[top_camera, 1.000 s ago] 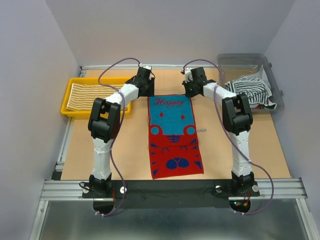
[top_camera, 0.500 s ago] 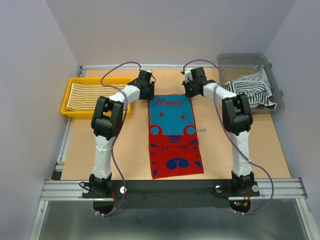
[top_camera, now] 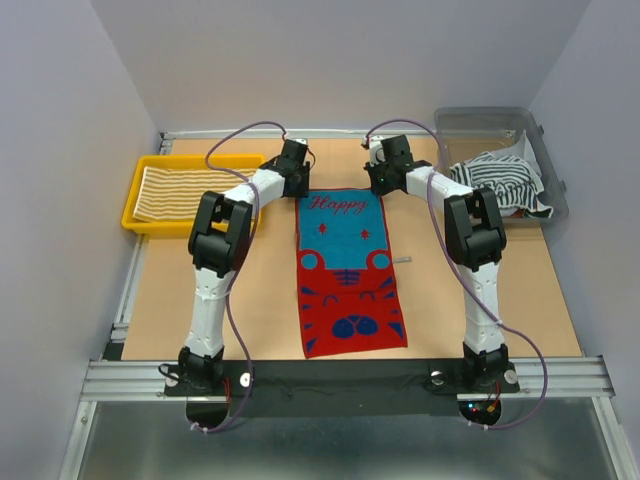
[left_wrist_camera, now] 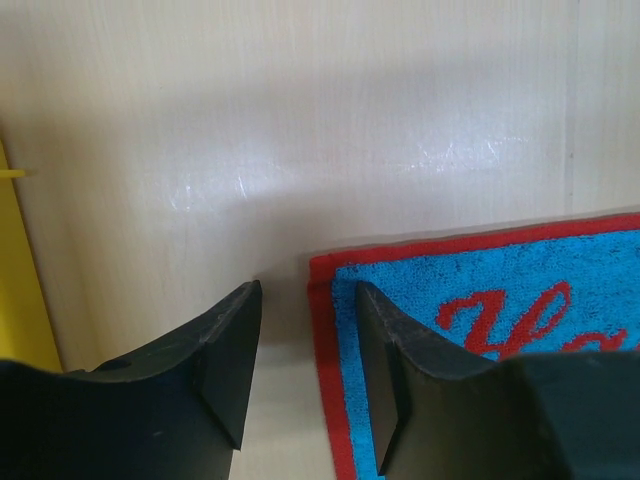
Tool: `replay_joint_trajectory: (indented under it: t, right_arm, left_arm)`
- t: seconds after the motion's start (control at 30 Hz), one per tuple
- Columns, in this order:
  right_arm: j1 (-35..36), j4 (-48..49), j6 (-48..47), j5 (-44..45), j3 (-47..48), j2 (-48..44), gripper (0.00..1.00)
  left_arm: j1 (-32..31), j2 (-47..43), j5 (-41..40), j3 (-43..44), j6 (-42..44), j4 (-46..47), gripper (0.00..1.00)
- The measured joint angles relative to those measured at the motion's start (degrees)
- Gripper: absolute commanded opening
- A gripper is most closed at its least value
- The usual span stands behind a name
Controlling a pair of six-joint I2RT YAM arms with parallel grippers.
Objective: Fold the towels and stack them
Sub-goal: Flatten out the crumpled towel, then fold the towel
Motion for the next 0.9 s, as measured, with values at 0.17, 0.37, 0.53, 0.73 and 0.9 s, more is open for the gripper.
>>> replay_joint_trajectory:
  t: [0.17, 0.37, 0.53, 0.73, 0.9]
  right_arm:
    - [0.00, 0.39, 0.00, 0.07, -0.50, -0.22, 0.01]
    - [0.00, 0.87, -0.02, 0.17, -1.07, -0.52, 0.01]
    - [0.00, 0.85, -0.02, 0.24, -1.07, -0.52, 0.00]
    - [0.02, 0.31, 0.00, 1.09, -0.61, -0.52, 0.00]
    - [-0.07, -3.06, 0.17, 2.16, 3.52, 0.87, 0.01]
  left_arm:
    - [-1.09, 1.05, -2.38, 1.29, -0.20, -0.26, 0.44]
    - [-1.60, 1.77, -2.64, 1.99, -1.03, -0.15, 0.22]
    - [-1.70, 2.08, -2.51, 2.43, -1.07, -0.04, 0.01]
    - [-1.68, 2.47, -2.12, 3.76, 0.20, -1.14, 0.00]
    - [-1.44, 2.49, -1.46, 4.87, 1.86, -2.08, 0.00]
